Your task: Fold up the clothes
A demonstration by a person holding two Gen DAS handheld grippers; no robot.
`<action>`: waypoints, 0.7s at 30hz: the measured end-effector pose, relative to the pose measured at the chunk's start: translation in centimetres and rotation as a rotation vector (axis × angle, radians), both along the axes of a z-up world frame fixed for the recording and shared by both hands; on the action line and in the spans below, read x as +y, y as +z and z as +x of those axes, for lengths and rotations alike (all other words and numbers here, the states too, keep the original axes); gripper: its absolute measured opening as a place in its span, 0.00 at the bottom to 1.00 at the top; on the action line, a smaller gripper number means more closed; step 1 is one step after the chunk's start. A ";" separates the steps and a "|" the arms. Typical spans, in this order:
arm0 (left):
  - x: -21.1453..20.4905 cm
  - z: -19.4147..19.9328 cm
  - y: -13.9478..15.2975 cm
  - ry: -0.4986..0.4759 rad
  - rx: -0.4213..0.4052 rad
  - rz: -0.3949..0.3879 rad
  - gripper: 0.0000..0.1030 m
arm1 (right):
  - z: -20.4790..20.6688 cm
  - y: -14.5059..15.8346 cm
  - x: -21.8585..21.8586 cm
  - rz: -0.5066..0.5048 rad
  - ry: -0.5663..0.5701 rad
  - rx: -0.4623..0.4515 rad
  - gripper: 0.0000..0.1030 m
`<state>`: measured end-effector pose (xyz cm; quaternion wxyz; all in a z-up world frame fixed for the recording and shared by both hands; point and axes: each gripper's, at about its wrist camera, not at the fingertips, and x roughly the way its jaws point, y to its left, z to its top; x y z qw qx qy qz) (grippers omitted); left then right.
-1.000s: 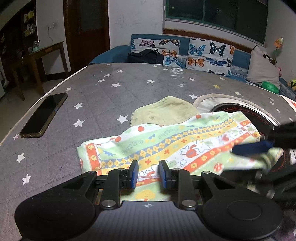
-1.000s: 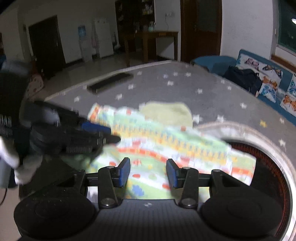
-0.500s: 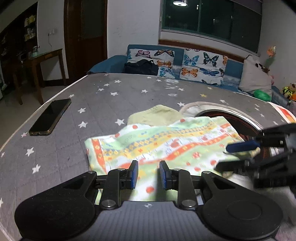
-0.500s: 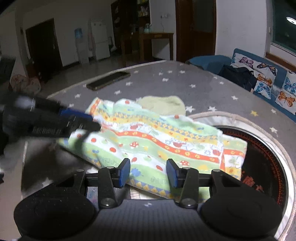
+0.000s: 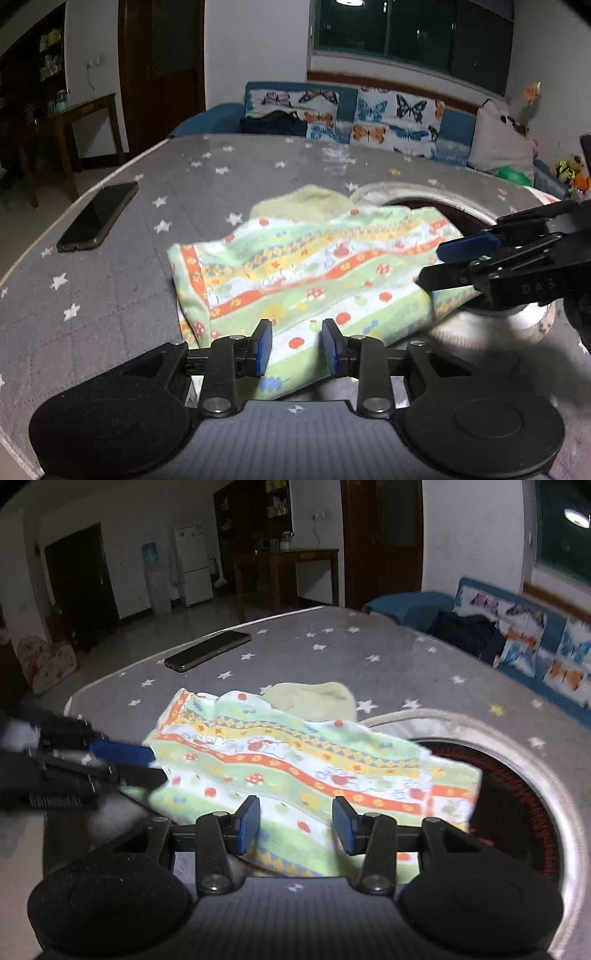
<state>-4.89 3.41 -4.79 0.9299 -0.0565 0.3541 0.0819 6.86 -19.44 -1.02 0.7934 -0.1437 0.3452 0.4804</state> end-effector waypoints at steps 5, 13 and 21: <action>1.9 0.5 1.3 0.029 -0.024 -0.026 0.31 | 0.4 -0.5 1.0 -0.027 0.015 0.001 0.42; 6.4 4.2 1.1 0.134 -0.002 -0.020 0.31 | 4.0 0.3 3.6 0.003 -0.053 -0.002 0.42; 8.3 5.3 -1.0 0.185 0.065 -0.003 0.32 | 6.7 -2.5 5.8 -0.053 -0.097 0.027 0.42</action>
